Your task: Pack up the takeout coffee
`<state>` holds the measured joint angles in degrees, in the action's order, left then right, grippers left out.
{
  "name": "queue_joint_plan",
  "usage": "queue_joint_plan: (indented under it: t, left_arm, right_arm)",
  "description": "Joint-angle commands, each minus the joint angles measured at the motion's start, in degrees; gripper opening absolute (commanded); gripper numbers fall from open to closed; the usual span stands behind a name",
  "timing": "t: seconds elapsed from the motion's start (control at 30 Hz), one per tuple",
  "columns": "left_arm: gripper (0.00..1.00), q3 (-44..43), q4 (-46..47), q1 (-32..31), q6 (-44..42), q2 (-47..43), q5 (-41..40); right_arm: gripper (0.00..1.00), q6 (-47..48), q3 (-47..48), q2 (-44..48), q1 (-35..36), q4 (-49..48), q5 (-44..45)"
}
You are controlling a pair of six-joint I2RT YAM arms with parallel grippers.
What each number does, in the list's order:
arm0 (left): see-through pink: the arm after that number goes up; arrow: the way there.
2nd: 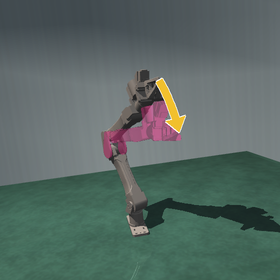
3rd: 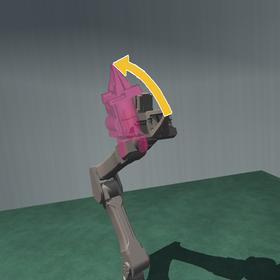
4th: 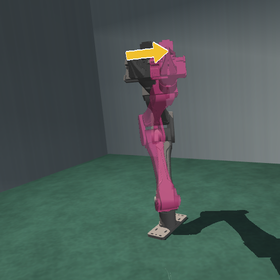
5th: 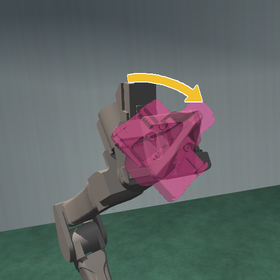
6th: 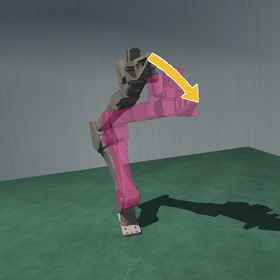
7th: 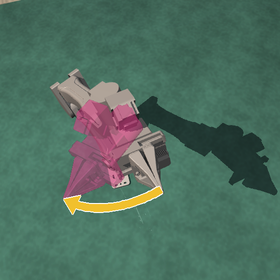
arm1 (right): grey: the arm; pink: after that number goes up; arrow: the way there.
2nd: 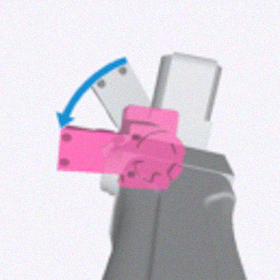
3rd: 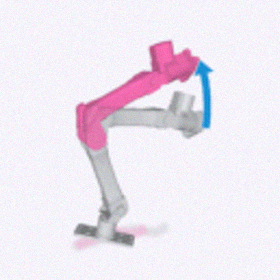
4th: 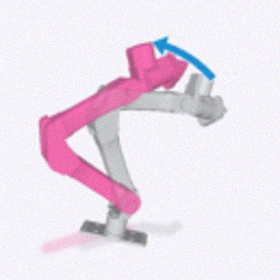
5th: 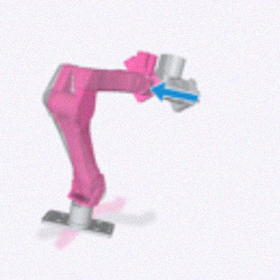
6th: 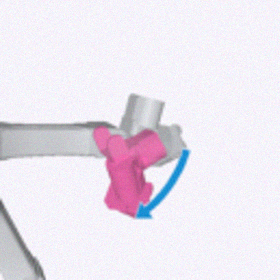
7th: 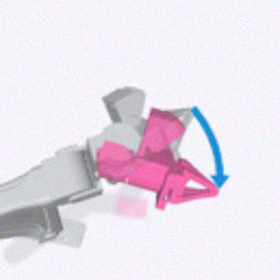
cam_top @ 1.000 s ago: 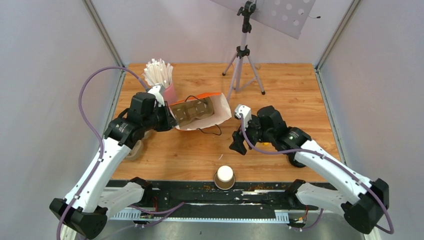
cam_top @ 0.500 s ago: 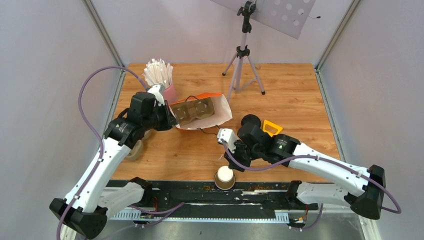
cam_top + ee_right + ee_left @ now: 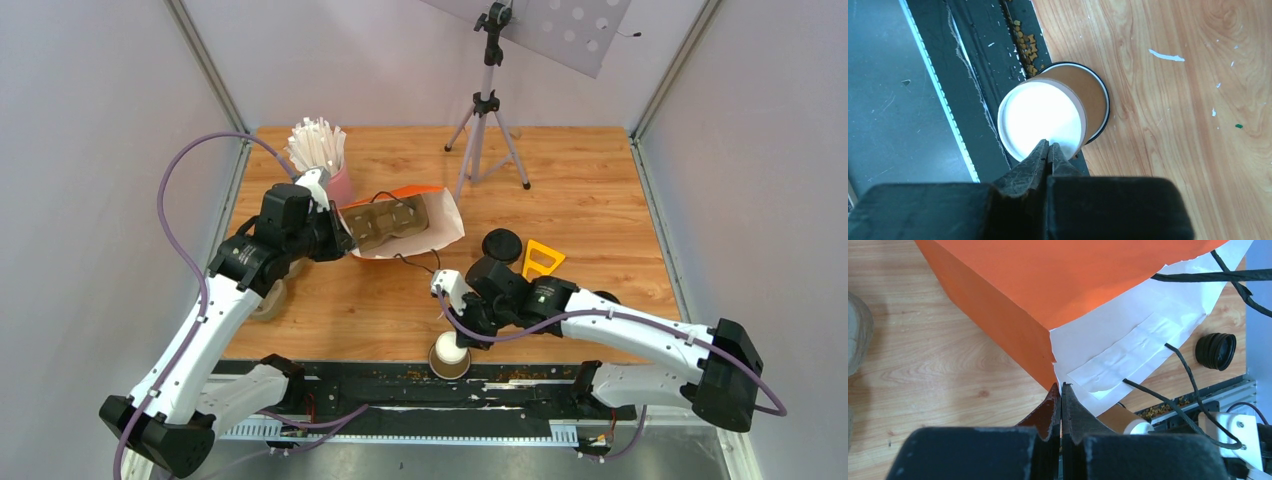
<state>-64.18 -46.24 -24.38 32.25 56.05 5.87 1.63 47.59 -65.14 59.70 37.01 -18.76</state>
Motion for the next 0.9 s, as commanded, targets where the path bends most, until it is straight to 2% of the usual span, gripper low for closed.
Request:
queue_joint_plan:
  t: [0.0, 0.13, 0.3, 0.37, 0.6, 0.77, 0.87]
  left_arm:
    - [0.00, 0.1, 2.3, -0.1, 0.2, -0.8, -0.1]
    - [0.00, 0.0, 2.2, -0.1, 0.6, -1.0, 0.1]
    - [0.00, -0.1, 2.2, -0.1, 1.0, -1.4, -0.1]
    - [0.00, -0.3, 2.3, -0.1, 1.1, -1.3, 0.1]
    - [0.00, -0.9, 2.3, -0.1, 1.1, -1.0, 0.5]
    - [0.00, -1.9, 2.2, -0.1, 0.7, -0.3, 0.5]
    - [0.00, -2.6, 2.3, -0.1, 0.4, 0.3, 0.6]
  right_arm:
    - [0.00, -1.3, -0.2, -1.3, 0.2, -3.2, 2.1]
    - [0.00, -1.3, 0.1, -2.3, -0.4, -2.5, 7.8]
    - [0.00, -2.7, 1.4, -4.1, -4.8, -1.0, 12.2]
    - [0.02, -2.8, 2.0, -4.3, -8.0, -0.9, 11.9]
    - [0.05, -5.9, 1.3, -4.8, -21.6, -3.3, 2.1]
    - [0.04, -7.0, 3.0, -7.3, -24.8, 1.3, 5.0]
    - [0.10, -6.4, 7.3, -6.3, -24.9, 4.5, 8.4]
